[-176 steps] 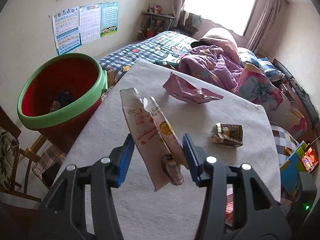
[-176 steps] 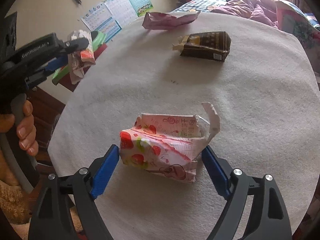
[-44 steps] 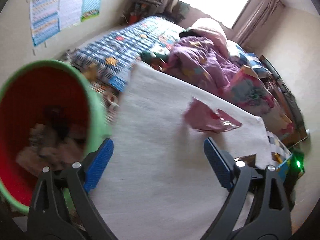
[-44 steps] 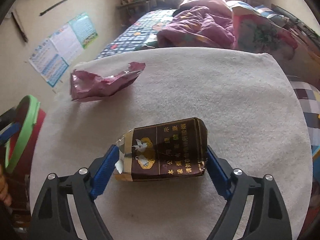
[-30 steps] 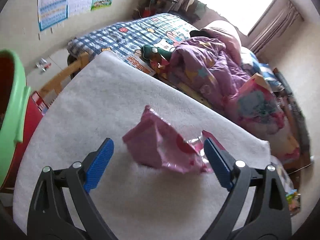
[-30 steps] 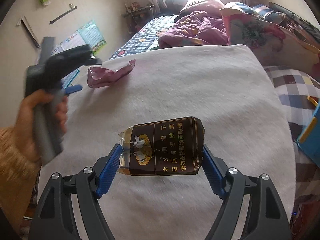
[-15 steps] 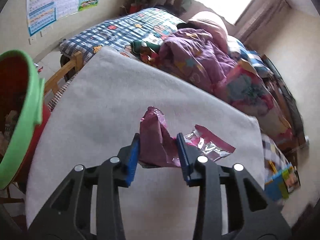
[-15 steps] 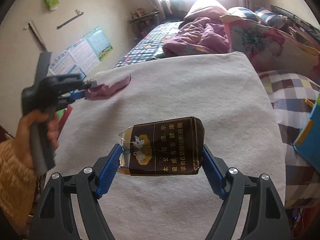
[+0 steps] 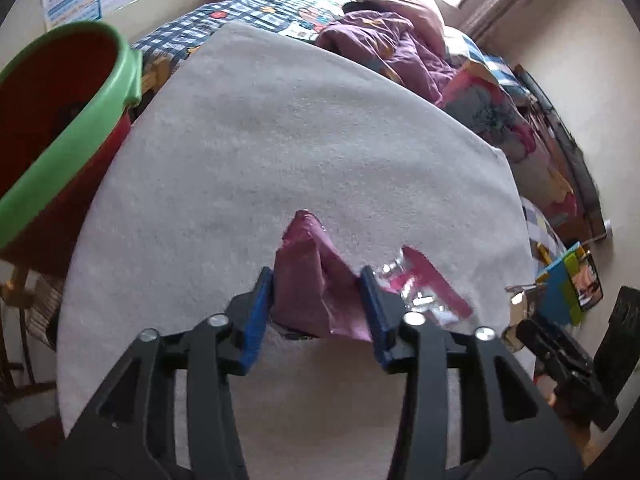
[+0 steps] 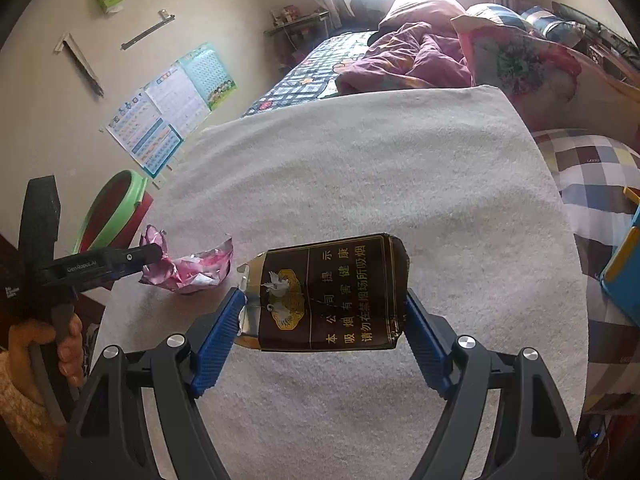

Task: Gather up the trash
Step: 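Carry the pink wrapper and cigarette pack over the red bucket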

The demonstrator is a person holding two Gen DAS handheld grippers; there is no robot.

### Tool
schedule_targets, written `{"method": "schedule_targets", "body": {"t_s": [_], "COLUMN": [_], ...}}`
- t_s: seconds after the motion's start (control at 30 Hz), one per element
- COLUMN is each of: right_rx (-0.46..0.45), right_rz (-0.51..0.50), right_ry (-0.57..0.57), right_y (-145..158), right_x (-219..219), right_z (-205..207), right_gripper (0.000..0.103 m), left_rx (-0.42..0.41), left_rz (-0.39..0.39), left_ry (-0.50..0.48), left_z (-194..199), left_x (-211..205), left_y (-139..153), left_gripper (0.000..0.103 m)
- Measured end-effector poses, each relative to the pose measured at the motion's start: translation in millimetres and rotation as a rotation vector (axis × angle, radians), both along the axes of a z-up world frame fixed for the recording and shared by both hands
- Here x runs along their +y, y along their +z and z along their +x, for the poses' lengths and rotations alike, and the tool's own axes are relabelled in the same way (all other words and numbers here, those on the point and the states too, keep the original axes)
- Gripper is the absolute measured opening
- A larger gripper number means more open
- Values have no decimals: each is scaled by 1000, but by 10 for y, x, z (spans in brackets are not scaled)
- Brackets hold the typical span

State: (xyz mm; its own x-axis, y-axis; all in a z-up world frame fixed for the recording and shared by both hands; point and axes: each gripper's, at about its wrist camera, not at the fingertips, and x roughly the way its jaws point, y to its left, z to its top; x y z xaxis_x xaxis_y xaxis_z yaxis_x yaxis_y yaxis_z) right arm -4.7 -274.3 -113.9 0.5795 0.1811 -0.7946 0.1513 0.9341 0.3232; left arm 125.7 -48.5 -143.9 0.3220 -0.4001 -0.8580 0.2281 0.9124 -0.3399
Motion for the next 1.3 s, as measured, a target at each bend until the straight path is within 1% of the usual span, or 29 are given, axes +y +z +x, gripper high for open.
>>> {"method": "schedule_targets", "body": {"t_s": [0.07, 0.13, 0.2, 0.23, 0.27, 0.3, 0.37, 0.47, 0.57, 0.77, 0.9, 1.07, 1.3], "right_rx": [-1, -3, -6, -10, -14, -21, -29, -38, -41, -51, -50, -63, -76], "right_rz": [2, 4, 3, 1, -1, -4, -8, -10, -7, -15, -14, -19, -29], "right_ry": [6, 13, 18, 20, 21, 22, 20, 15, 11, 30, 49, 73, 101], "right_y": [3, 14, 26, 40, 54, 77, 105, 130, 146, 199, 200, 234, 281], "right_x": [27, 59, 90, 110, 123, 140, 158, 184, 213, 370, 516, 736, 1074], "right_z": [-3, -4, -3, -4, -4, -7, -11, -19, 4, 104, 199, 330, 531], "right_gripper": [76, 76, 76, 76, 76, 76, 76, 76, 76, 76, 76, 76, 76], "left_rx": [-11, 3, 8, 3, -3, -5, -18, -56, -87, -140, -188, -253, -298], "left_rz": [-1, -20, -23, -19, -20, -26, -34, -27, -12, -7, -11, 3, 28], "left_ry": [21, 40, 37, 31, 26, 23, 23, 27, 47, 67, 85, 121, 171], "left_z": [-57, -84, -111, -128, -147, -151, -164, -178, -165, -174, -177, -171, -77], "left_x": [11, 21, -8, -26, -40, -34, -18, 56, 156, 355, 507, 756, 1127], "left_y": [14, -10, -37, -37, -28, -17, 21, 103, 163, 326, 475, 658, 764], "left_gripper": [48, 48, 48, 46, 41, 40, 37, 37, 37, 37, 37, 37, 37]}}
